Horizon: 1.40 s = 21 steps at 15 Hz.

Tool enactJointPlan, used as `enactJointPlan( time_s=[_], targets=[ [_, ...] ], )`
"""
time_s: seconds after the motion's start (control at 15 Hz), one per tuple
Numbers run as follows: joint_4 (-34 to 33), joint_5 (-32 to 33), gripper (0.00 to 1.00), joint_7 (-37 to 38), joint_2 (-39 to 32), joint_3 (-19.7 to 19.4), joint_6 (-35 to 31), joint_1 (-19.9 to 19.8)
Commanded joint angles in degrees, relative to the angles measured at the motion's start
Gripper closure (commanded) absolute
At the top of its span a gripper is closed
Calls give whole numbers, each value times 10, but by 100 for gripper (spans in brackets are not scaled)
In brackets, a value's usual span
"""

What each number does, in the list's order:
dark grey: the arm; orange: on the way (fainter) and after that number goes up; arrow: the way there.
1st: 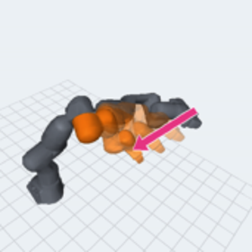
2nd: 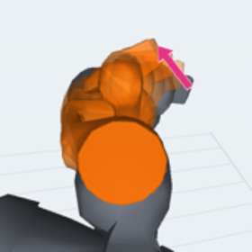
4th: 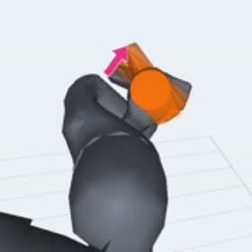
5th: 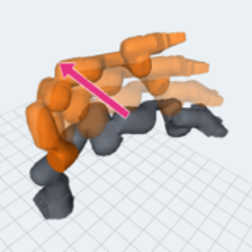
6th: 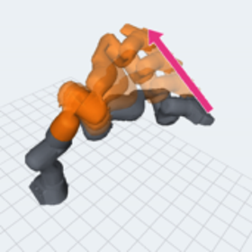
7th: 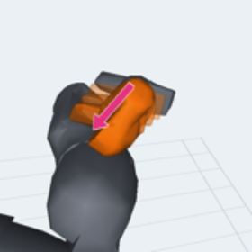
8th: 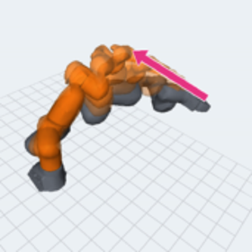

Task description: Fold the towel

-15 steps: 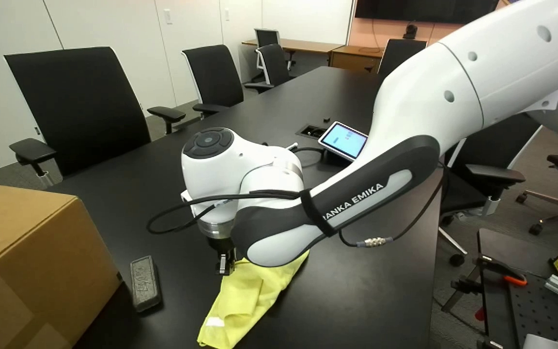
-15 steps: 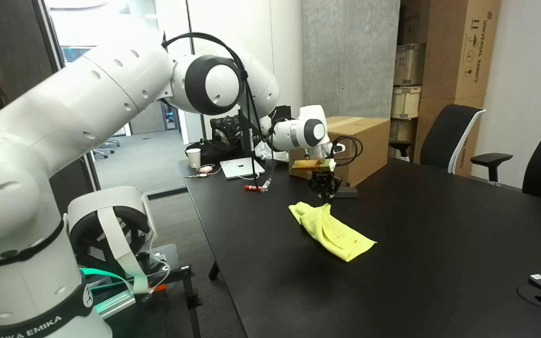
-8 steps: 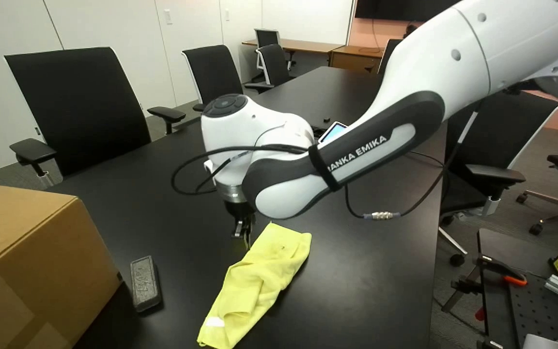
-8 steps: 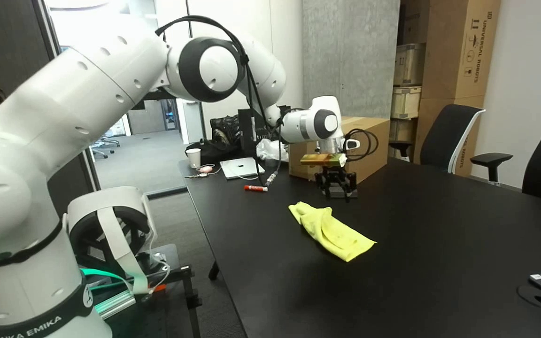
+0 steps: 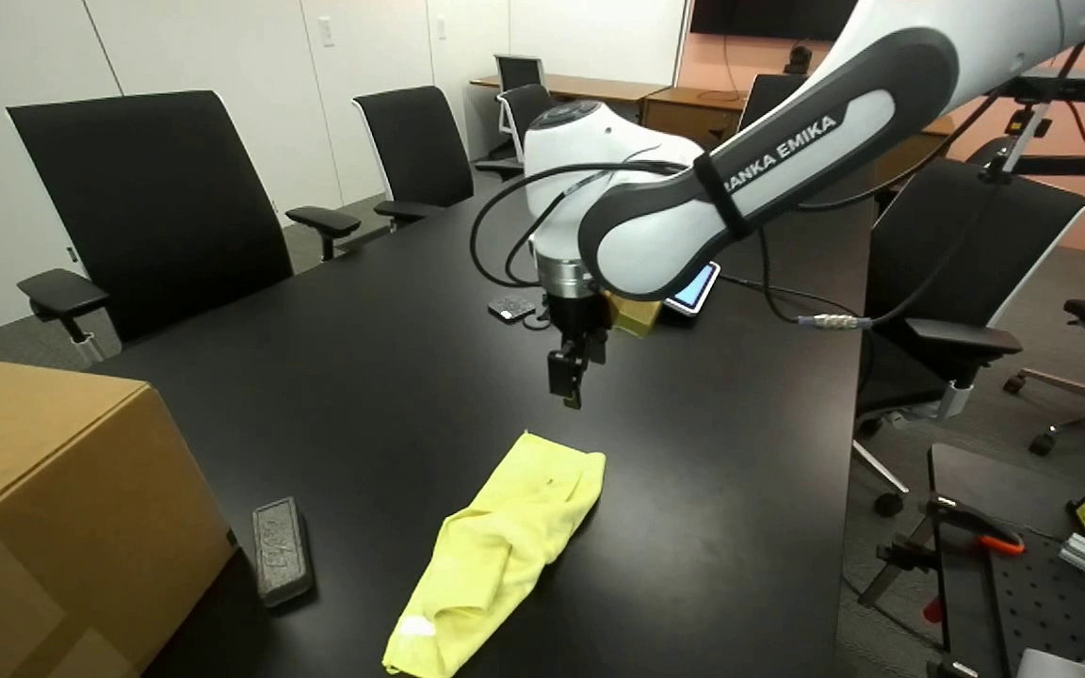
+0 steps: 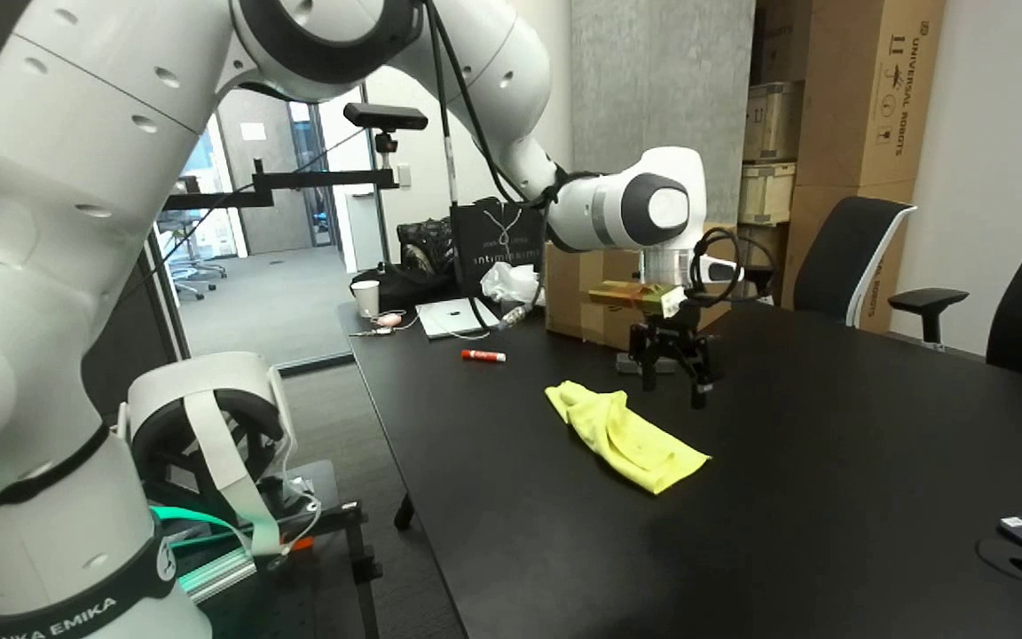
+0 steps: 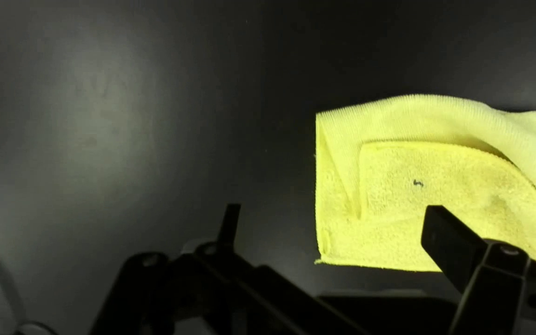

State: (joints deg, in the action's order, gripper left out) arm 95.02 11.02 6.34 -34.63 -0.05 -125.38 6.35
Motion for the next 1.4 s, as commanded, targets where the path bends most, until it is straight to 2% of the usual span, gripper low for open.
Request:
enactJointPlan(
  time_s=[0.0, 0.47, 0.87, 1.07, 1.33],
  targets=[
    [141, -49, 0, 16, 117, 7, -14, -18],
    [353, -143, 0, 3, 311, 12, -13, -34],
    [519, -240, 0, -32, 495, 15, 6, -26],
    [580, -250, 0, -18, 588, 16, 30, -24],
    [625, -242, 0, 3, 710, 17, 94, -29]
  ],
)
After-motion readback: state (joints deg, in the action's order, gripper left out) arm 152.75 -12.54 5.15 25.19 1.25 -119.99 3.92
